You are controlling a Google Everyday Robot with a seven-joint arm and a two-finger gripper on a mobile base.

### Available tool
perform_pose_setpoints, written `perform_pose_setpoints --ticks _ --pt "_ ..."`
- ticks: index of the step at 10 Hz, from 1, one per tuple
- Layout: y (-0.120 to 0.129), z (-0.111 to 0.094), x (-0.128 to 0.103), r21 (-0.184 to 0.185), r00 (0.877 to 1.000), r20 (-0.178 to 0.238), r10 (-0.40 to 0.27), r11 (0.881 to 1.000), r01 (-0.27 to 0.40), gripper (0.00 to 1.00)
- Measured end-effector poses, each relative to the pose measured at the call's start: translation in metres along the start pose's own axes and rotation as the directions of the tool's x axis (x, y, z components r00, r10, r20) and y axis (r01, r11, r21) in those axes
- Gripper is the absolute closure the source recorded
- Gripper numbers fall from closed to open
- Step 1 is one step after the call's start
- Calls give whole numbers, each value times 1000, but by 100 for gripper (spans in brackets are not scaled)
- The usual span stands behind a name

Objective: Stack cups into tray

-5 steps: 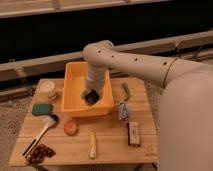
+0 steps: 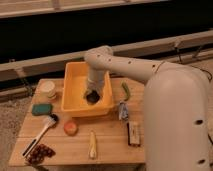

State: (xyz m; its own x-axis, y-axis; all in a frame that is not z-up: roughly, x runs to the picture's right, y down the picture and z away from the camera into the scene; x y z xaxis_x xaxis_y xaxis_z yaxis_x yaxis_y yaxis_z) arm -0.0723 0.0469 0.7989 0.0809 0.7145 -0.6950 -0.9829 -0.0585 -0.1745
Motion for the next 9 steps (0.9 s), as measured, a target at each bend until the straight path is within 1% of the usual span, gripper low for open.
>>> perform_pose_setpoints --ticks 1,2,3,4,5,6,7,8,9 --pt "0 11 -2 8 1000 -10 2 1000 -2 87" --pt "0 27 -3 13 1000 -29 4 1000 -4 76" --pt "-1 41 -2 15 998 -57 6 1000 -5 66" --pt "-3 56 3 21 995 -99 5 1000 -3 56" --pt "0 66 10 26 991 -136 1 1000 2 46" --pt "4 75 17 33 986 -169 -8 999 13 35" --pt "4 80 20 36 983 -185 -8 999 15 25" --pt "3 80 21 38 982 -188 -7 999 14 21" --pt "3 79 21 38 982 -187 -8 999 15 20"
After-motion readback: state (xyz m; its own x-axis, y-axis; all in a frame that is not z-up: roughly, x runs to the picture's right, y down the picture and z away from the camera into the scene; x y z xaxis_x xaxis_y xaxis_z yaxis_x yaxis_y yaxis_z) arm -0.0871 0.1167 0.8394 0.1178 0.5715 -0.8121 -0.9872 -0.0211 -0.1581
